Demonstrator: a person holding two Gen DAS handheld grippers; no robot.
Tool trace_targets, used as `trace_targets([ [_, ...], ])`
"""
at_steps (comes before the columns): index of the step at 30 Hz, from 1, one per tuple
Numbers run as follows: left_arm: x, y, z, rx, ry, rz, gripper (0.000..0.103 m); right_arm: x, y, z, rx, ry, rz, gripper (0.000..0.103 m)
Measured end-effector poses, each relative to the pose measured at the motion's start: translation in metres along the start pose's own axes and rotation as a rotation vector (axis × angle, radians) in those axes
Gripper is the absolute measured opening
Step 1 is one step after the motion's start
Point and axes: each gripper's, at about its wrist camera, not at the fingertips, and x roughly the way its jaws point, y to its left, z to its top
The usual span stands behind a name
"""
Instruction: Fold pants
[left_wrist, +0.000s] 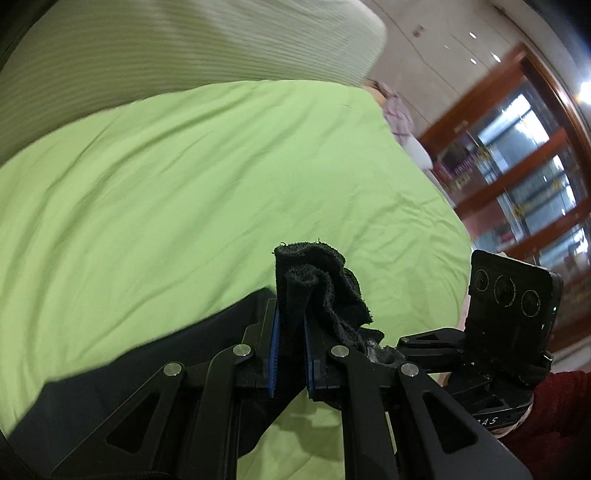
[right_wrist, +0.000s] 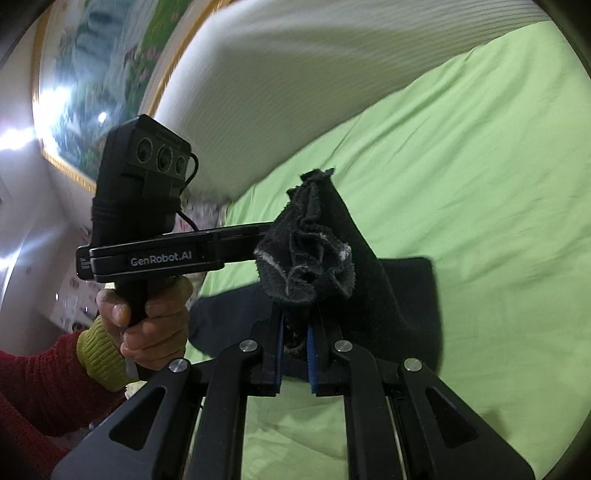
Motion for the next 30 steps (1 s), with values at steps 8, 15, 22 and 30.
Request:
trace_targets([
  [8, -0.001, 0.049, -0.048, -0.164, -0.024, 0.04, 0.009, 0.058, 0.006, -0.01, -0.046, 0.158, -0.017, 0.012],
  [15, 0.007, 0.071, -0.072, -0.293, -0.036, 0.086, 0.006, 0.095, 0.006, -0.021, -0.069, 0.255, -0.049, 0.015],
  [22, -0.013, 0.094, -0.107, -0.456, -0.092, 0.113, 0.011, 0.12, 0.016, -0.017, -0.082, 0.317, -0.079, 0.027],
  [30, -0.058, 0.107, -0.15, -0.597, -0.216, 0.188, 0.026, 0.125, 0.037, -0.017, -0.105, 0.346, -0.034, 0.043],
])
